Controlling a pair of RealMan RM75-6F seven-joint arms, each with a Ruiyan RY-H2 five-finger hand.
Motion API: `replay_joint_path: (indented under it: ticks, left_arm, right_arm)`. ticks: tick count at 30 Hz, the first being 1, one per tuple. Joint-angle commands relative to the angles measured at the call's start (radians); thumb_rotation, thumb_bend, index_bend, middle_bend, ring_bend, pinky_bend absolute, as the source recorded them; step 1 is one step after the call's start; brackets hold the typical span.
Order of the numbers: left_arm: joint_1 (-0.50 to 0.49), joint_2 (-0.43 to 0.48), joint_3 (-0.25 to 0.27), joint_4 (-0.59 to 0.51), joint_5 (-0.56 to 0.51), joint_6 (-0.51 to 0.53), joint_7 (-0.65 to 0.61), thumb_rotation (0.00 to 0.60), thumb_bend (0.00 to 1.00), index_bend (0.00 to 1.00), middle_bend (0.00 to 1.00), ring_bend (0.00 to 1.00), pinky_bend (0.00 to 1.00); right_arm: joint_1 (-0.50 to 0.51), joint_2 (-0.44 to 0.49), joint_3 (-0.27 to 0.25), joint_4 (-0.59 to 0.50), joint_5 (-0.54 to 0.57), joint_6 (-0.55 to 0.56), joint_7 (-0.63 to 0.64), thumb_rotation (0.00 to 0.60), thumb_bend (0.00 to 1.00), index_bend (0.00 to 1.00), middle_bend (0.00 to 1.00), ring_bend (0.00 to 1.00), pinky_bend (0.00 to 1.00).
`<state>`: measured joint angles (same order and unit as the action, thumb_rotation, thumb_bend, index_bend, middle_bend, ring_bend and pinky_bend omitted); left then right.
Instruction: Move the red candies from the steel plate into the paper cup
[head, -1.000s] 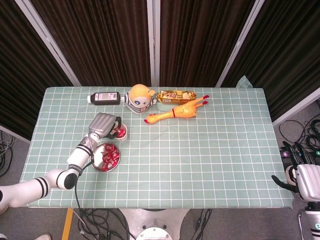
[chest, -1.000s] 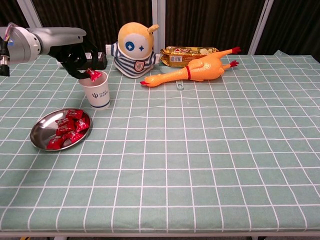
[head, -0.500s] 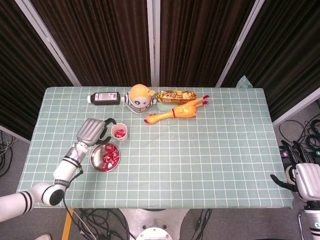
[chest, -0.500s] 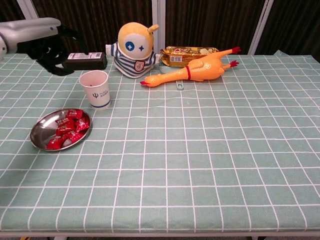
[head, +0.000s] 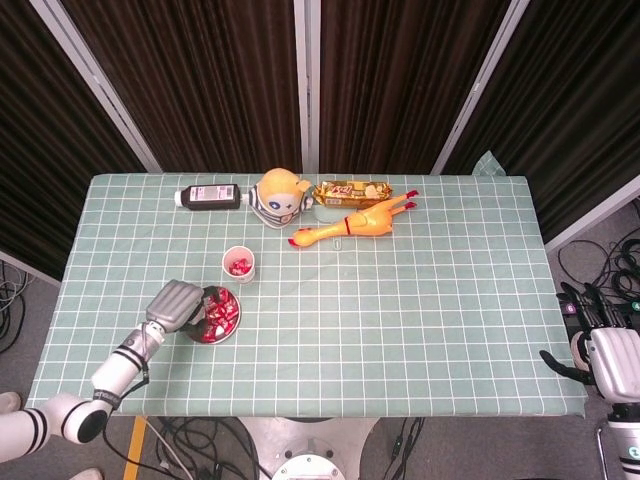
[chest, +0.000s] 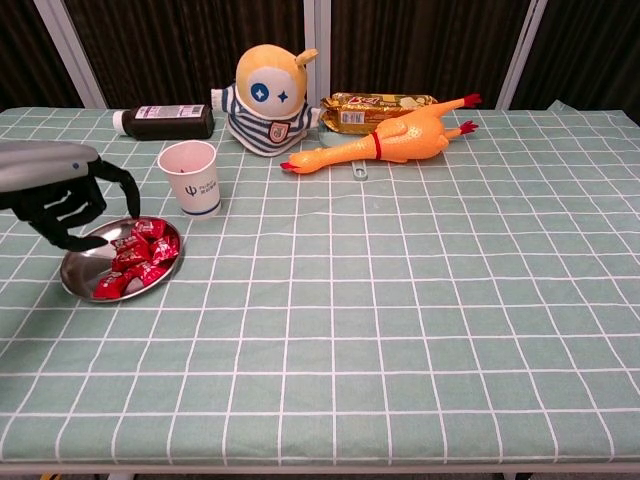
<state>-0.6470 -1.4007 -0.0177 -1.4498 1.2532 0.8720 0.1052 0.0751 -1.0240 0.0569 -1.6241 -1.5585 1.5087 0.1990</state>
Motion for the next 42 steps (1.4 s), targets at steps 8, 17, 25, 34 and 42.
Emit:
replay_joint_path:
  ticks: [8, 17, 25, 34, 42]
  left_arm:
    - [-0.015, -0.038, 0.022, 0.010, -0.032, -0.059, 0.069, 0.600, 0.35, 0.45, 0.89, 0.83, 0.98]
    - [-0.021, -0.038, 0.018, 0.018, -0.119, -0.064, 0.185, 0.600, 0.35, 0.45, 0.89, 0.83, 0.98]
    - [-0.017, -0.004, 0.003, -0.014, -0.204, -0.063, 0.208, 0.600, 0.35, 0.45, 0.89, 0.83, 0.98]
    - [-0.004, -0.061, -0.023, 0.068, -0.123, -0.022, 0.120, 0.600, 0.33, 0.45, 0.89, 0.83, 0.98]
    - [-0.025, -0.108, -0.048, 0.141, -0.165, -0.056, 0.128, 0.600, 0.30, 0.46, 0.89, 0.83, 0.98]
  right_arm:
    - [0.004, -0.005, -0.001, 0.001, 0.001, -0.009, -0.001, 0.600, 0.08, 0.04, 0.21, 0.01, 0.15]
    - [0.001, -0.003, -0.001, 0.000, 0.003, -0.004, -0.002, 0.600, 0.08, 0.04, 0.21, 0.01, 0.15]
    - [0.000, -0.004, -0.002, -0.003, -0.002, 0.001, -0.004, 0.600, 0.08, 0.04, 0.21, 0.01, 0.15]
    - [-0.001, -0.003, -0.003, -0.006, -0.001, 0.001, -0.009, 0.600, 0.08, 0.04, 0.21, 0.01, 0.16]
    - [-0.004, -0.001, -0.003, -0.010, 0.001, 0.003, -0.013, 0.600, 0.08, 0.04, 0.21, 0.01, 0.16]
